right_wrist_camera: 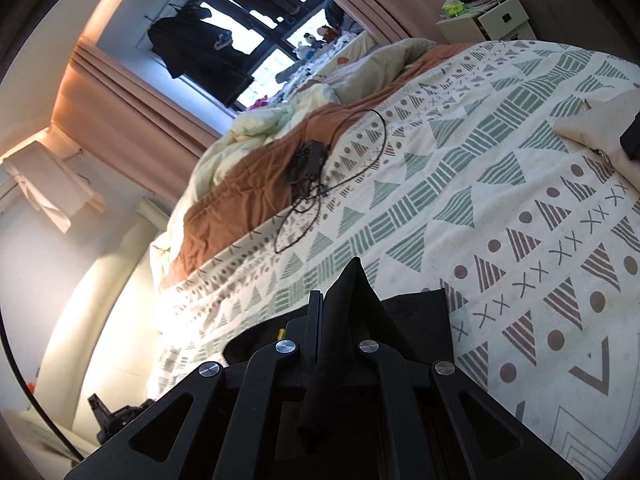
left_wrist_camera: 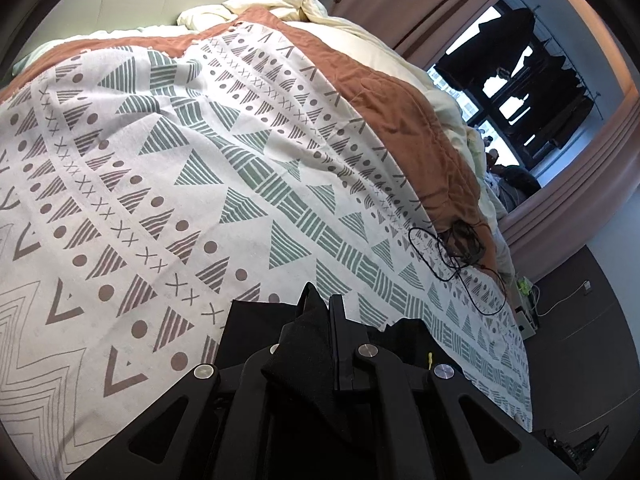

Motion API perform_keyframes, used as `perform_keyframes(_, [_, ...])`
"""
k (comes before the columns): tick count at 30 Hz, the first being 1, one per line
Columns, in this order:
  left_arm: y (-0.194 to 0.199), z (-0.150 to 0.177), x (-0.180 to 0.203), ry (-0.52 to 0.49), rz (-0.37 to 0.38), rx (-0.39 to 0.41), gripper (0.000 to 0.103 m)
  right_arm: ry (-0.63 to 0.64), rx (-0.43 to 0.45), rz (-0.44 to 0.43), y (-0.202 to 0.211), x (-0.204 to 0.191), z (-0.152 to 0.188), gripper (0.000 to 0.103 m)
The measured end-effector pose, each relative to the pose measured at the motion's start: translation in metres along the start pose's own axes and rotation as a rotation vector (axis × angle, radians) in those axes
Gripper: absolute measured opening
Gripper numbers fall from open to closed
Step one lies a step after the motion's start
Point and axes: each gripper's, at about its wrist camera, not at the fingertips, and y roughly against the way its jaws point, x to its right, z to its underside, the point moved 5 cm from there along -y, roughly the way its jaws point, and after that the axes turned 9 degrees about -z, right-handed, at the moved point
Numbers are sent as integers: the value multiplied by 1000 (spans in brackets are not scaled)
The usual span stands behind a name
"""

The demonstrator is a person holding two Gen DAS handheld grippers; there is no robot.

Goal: Fold large clothes

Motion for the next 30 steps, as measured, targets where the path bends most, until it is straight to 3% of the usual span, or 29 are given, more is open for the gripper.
perform_keyframes(6, [-33,-2,-1,7,-50,-22,4,-32,-23,24,-30,19,-1,5])
perform_keyframes(10, [-52,-2,-4,54,-69,-78,6,-10,-61,92,-47,19,-1,9])
perform_keyframes(12, [-59,2,-2,78,-62,-123,18,10,-79,94,-51,14,1,42])
perform_keyframes(13, [-61,4,1,81,-46,-147,34,15,-79,95,-51,11,1,67])
perform_keyframes(14, [-62,7,4,78,-31,-157,54,20,-61,96,-47,9,1,79])
perform_keyframes(15, [-60,9,9,71,-19,-153,63,33,-45,103,-44,6,1,82])
perform_keyframes(16, [-57,10,13,58,-11,-141,76,45,-46,113,-41,4,1,84])
perform_keyframes(17, [-52,10,16,46,-7,-129,81,56,-56,122,-40,3,1,84])
perform_keyframes(23, [-29,12,15,-1,14,-119,82,115,-103,189,-21,5,8,84])
perform_keyframes(30, [-14,27,-18,-143,-123,-131,82,188,-194,290,4,26,24,84])
